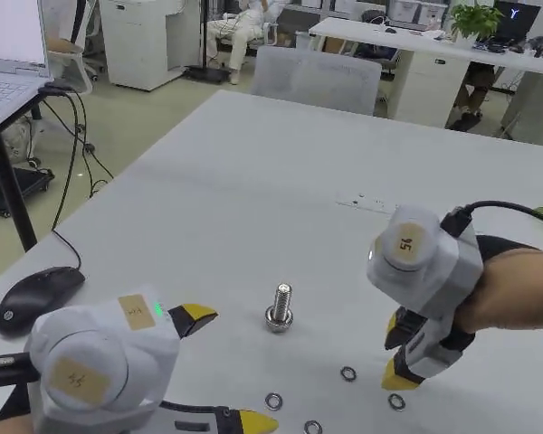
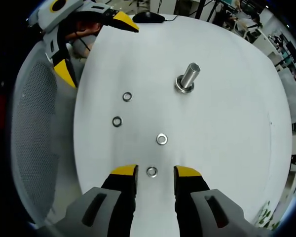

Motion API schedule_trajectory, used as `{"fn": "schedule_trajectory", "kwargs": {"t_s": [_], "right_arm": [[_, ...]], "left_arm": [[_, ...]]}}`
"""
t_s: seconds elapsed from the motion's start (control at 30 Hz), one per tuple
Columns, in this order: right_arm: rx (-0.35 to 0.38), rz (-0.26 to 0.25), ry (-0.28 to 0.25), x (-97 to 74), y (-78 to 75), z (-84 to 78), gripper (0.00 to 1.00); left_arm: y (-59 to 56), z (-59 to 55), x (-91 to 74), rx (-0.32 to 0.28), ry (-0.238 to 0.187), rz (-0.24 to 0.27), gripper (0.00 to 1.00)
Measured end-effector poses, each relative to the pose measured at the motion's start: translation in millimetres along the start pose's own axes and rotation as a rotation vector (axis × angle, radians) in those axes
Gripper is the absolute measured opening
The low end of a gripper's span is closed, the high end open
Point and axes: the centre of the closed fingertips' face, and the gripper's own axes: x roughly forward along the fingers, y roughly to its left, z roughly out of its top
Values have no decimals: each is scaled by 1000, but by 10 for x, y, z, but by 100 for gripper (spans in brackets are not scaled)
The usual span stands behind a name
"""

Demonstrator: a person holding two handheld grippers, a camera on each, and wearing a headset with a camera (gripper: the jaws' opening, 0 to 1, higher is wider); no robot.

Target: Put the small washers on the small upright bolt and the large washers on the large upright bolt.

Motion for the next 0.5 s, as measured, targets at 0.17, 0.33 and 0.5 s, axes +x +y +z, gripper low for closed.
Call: {"fn": "schedule_trajectory", "kwargs": {"t_s": [0.17, 0.33, 0.5], "right_arm": [[27, 0, 3, 11, 6, -114, 29], [48, 13, 12, 98, 68, -232, 28], [60, 20, 16, 198, 92, -297, 26]], "left_arm": [[-19, 23, 11, 0, -2, -10, 74], [-56, 40, 22, 3, -1, -19, 74], [-74, 27, 23, 2, 2, -23, 74]]}}
